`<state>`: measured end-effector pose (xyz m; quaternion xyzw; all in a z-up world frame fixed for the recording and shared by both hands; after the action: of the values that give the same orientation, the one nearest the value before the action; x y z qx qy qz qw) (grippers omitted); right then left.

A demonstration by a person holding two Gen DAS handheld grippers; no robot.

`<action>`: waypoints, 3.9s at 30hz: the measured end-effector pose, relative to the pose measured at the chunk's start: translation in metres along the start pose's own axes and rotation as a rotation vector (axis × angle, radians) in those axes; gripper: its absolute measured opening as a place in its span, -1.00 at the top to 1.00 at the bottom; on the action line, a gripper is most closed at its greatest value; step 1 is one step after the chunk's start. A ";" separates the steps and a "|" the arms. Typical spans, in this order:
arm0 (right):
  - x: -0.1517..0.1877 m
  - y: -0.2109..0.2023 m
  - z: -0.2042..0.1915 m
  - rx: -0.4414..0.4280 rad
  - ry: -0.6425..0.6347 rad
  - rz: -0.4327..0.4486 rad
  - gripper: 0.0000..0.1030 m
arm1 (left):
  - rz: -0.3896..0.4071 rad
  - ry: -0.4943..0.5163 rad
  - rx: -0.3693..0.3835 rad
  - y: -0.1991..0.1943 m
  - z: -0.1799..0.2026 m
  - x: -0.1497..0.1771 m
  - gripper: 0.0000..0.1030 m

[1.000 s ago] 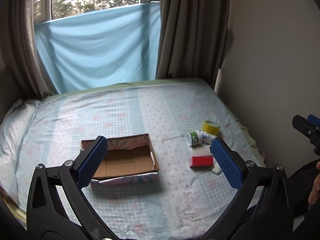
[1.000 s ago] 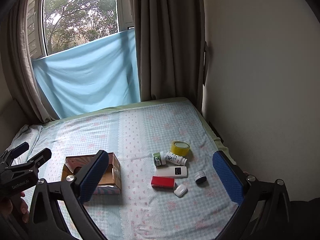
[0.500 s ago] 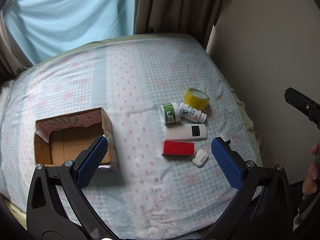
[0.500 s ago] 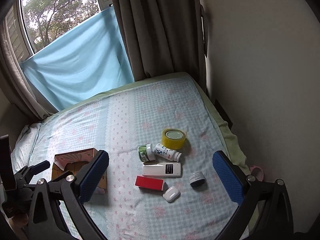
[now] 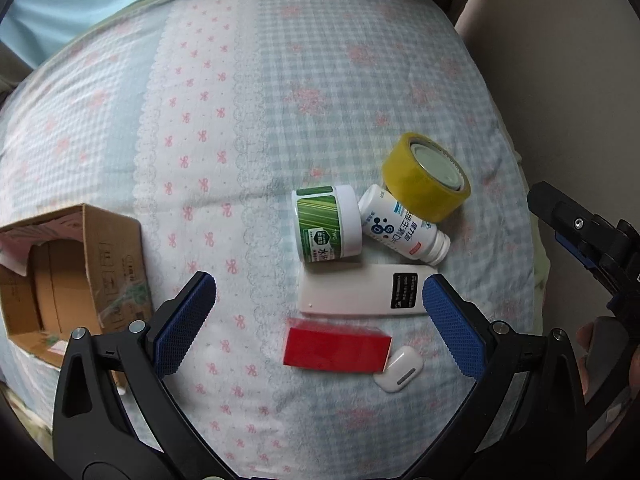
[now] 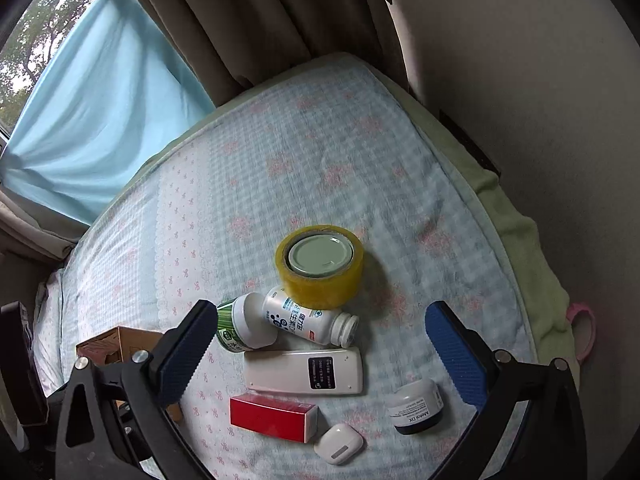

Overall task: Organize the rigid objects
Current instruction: 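Move both tools down toward the cluster of items beside the box, then grasp the green-striped white jar with the left tool while the right tool grasps the yellow tape roll, then carry the jar with the left tool while the right tool carries the tape into the box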

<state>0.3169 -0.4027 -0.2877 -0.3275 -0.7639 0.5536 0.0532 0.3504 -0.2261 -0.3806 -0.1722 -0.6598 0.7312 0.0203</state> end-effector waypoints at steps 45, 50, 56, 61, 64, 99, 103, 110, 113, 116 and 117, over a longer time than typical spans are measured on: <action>-0.013 0.132 -0.003 -0.041 0.080 -0.010 -0.89 | -0.018 -0.015 0.060 0.076 -0.014 -0.023 -0.01; -0.014 0.105 -0.012 -0.069 0.048 0.026 -0.89 | 0.024 -0.034 0.068 0.049 -0.021 -0.020 -0.01; -0.002 0.059 -0.036 -0.104 -0.016 0.059 -0.89 | 0.088 -0.058 0.082 0.000 -0.024 -0.017 -0.01; 0.023 0.015 -0.061 -0.138 -0.059 0.068 -0.89 | 0.148 -0.089 0.089 -0.056 -0.042 -0.005 -0.01; 0.042 -0.010 -0.083 -0.149 -0.106 0.071 -0.90 | 0.183 -0.109 0.076 -0.093 -0.063 0.011 -0.01; 0.292 0.044 -0.353 0.033 -0.540 -0.199 -0.90 | 0.073 -0.015 0.032 -0.128 -0.401 0.160 -0.01; 0.302 0.096 -0.350 0.101 -0.651 -0.276 -0.90 | 0.020 -0.011 0.054 -0.083 -0.412 0.154 -0.01; 0.316 0.165 -0.340 0.142 -0.779 -0.397 -0.90 | -0.061 0.011 0.053 -0.027 -0.416 0.148 -0.01; 0.319 0.179 -0.341 0.149 -0.809 -0.405 -0.90 | -0.088 0.024 0.048 -0.016 -0.417 0.145 -0.01; 0.316 0.185 -0.340 0.137 -0.800 -0.382 -0.92 | -0.087 0.020 0.015 -0.016 -0.419 0.140 -0.03; 0.314 0.188 -0.339 0.127 -0.784 -0.380 -0.92 | -0.075 0.020 0.001 -0.019 -0.419 0.139 -0.05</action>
<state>0.3052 0.0799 -0.4121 0.0577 -0.7375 0.6621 -0.1197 0.3329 0.2130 -0.4224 -0.1548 -0.6653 0.7284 0.0546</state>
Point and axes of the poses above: each gripper's, at about its wrist camera, not at the fingertips, and y roughly the way its jaws point, z to its right, x to its underside, the point moved 4 cm from there along y, roughly the way its jaws point, and after that the axes turned 13 degrees about y, right-handed, at the moved point
